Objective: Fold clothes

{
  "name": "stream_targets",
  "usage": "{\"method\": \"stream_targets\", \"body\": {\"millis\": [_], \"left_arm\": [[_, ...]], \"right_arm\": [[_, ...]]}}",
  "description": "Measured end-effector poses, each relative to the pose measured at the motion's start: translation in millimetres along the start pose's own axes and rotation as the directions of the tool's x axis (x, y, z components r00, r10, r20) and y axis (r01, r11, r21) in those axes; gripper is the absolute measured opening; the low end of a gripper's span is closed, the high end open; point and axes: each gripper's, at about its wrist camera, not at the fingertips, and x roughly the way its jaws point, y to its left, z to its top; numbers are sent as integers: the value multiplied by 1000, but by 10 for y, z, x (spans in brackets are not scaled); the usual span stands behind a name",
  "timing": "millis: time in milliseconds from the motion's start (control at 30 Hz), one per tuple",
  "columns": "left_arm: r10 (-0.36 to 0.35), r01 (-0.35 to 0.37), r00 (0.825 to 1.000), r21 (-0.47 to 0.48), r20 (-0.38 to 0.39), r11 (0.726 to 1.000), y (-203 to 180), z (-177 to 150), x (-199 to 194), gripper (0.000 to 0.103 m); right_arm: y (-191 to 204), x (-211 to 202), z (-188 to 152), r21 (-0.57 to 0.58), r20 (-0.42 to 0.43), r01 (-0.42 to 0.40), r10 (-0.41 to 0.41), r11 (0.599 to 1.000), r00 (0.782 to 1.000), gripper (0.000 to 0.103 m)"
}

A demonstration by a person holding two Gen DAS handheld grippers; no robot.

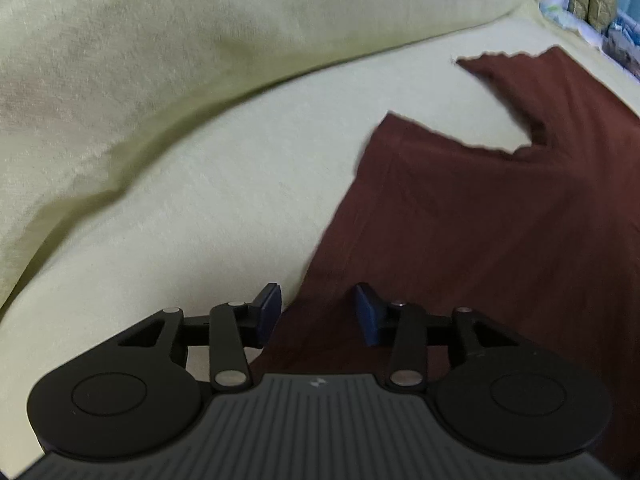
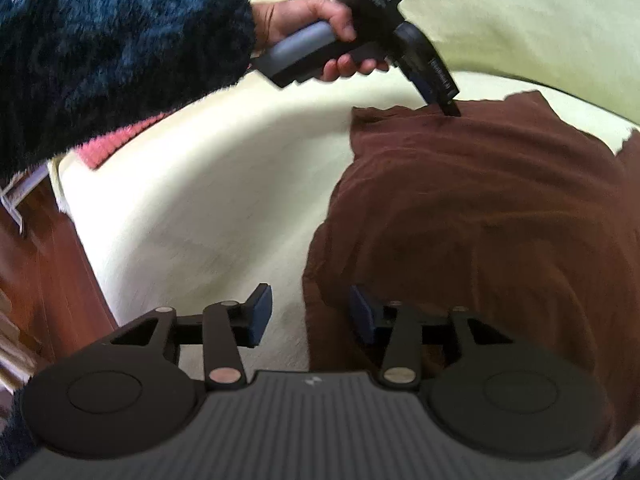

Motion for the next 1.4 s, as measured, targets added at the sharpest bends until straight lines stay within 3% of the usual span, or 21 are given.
{"method": "stream_targets", "body": {"millis": [33, 167, 300, 367, 400, 433, 467, 600, 667, 700, 767, 867, 933, 1000, 1067, 1133, 1233, 1333, 1400], "left_arm": [[-15, 15, 1000, 9, 7, 1000, -35, 5, -17, 3], [58, -62, 998, 120, 37, 991, -247, 10, -8, 1], [138, -144, 987, 79, 81, 986, -235, 58, -10, 3], [215, -223, 973, 96, 90, 970, -270, 66, 42, 5], [282, -292, 955, 116, 96, 949, -302, 63, 86, 4], [371, -384, 922, 140, 107, 913, -339, 58, 142, 4], [412, -424, 905, 147, 110, 894, -348, 58, 169, 4], [405, -413, 908, 75, 106, 908, -263, 55, 4, 6], [378, -384, 918, 33, 119, 923, -250, 31, -139, 6], [321, -321, 938, -22, 133, 947, -248, -28, -297, 6], [250, -240, 957, -77, 148, 968, -285, -140, -480, 6], [226, -214, 966, -101, 128, 972, -483, -378, -652, 6], [206, -192, 972, -129, 113, 973, -656, -575, -741, 6], [191, -174, 977, -153, 97, 973, -767, -733, -804, 9], [200, -184, 976, -165, 87, 969, -867, -901, -869, 9], [208, -193, 976, -196, 61, 961, -888, -1004, -857, 9], [239, -233, 971, -227, 0, 946, -914, -1136, -763, 17], [269, -258, 963, -250, 10, 933, -871, -1118, -860, 15], [243, -214, 968, -299, 63, 930, -782, -1068, -990, 16]], "right_arm": [[-9, -12, 8, 10, 6, 4, -4, 1000, 1000, 42], [-8, -76, 53, 7, 46, 70, -71, 997, 996, 42], [-30, -119, 83, -21, 68, 141, -139, 990, 988, 43], [-25, -144, 63, -19, 60, 155, -153, 988, 986, 45], [-16, -138, 53, -23, 56, 158, -157, 987, 986, 45], [3, -137, 47, -29, 53, 161, -159, 987, 986, 46], [29, -144, 53, -36, 54, 163, -161, 986, 985, 46], [127, -256, 70, -77, 86, 185, -178, 980, 980, 46], [107, -282, 100, -85, 103, 192, -183, 978, 978, 44], [89, -294, 114, -90, 108, 192, -182, 977, 977, 40], [38, -340, 124, -113, 109, 199, -187, 973, 976, 12], [-41, -392, 97, -104, 112, 229, -217, 968, 970, 6], [-116, -512, 99, -61, 125, 192, -183, 980, 975, 8], [-98, -607, 103, -49, 120, 117, -110, 992, 987, 15], [-46, -625, 89, -69, 110, 109, -101, 992, 989, 19], [30, -542, 62, -109, 68, 125, -118, 986, 991, 19], [283, -364, 23, -232, -63, 53, -69, 971, 996, 14], [454, -428, 38, -311, -58, 72, -95, 948, 994, 13], [443, -489, 110, -275, -50, 67, -83, 959, 995, 13]]}}
